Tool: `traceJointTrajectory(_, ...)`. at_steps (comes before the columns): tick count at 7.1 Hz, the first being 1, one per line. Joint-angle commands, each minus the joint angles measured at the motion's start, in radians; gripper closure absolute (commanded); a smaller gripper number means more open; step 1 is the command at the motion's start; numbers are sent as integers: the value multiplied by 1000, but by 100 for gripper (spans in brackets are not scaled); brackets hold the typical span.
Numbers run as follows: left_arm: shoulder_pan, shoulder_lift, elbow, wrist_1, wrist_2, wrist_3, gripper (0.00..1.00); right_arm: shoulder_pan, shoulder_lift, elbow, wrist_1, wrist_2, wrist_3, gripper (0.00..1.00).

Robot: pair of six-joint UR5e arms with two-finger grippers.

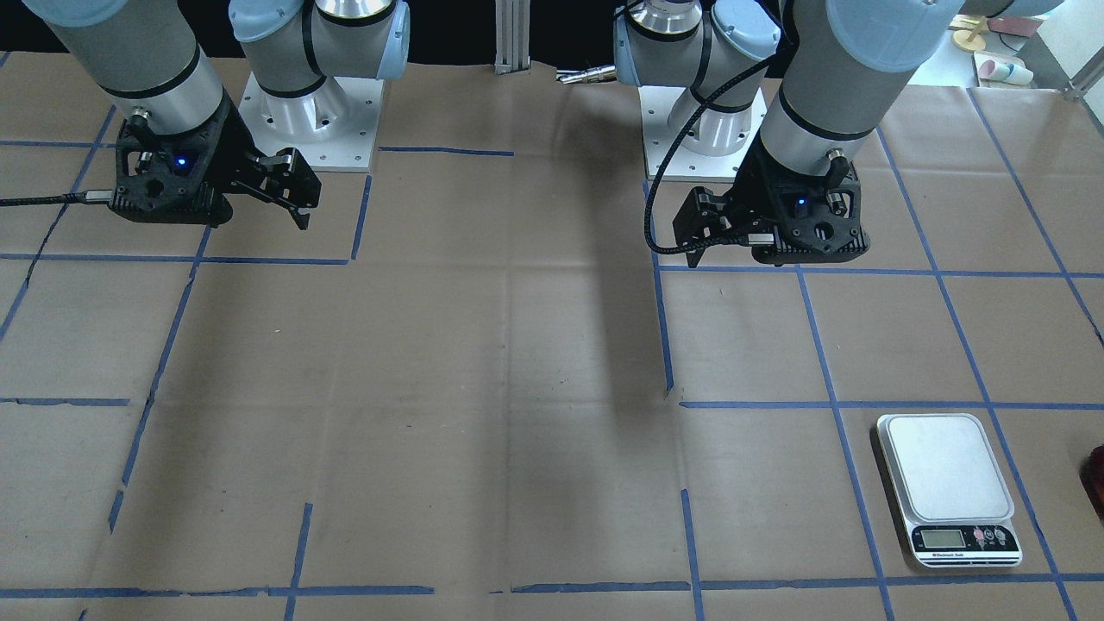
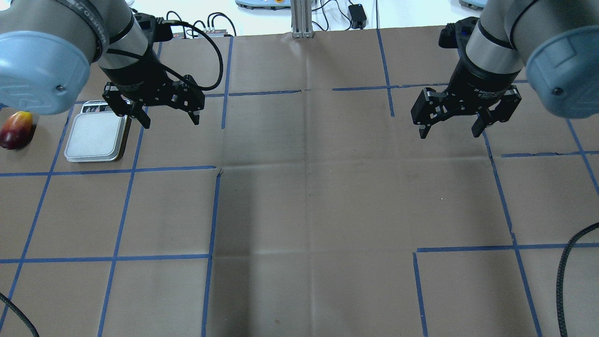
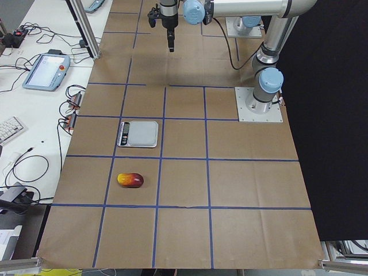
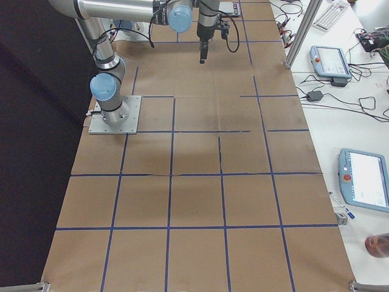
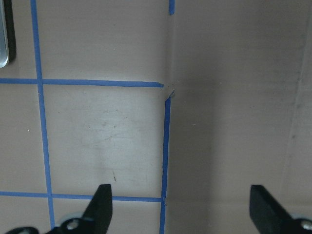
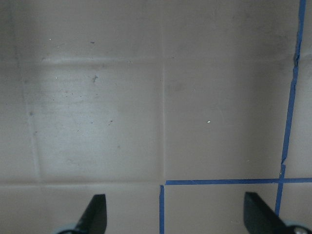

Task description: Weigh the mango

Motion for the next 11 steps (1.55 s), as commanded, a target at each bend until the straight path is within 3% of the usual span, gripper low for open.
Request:
traceJointTrajectory(1,0,-2,4,0,0,-2,0,0,0,0,0,0,0,0)
traceJointTrajectory(9,15,0,-8,6,11,8,0,0,0,0,0,0,0,0)
traceJointTrajectory(11,148,-16,-14,8,9,152,0,0,0,0,0,0,0,0)
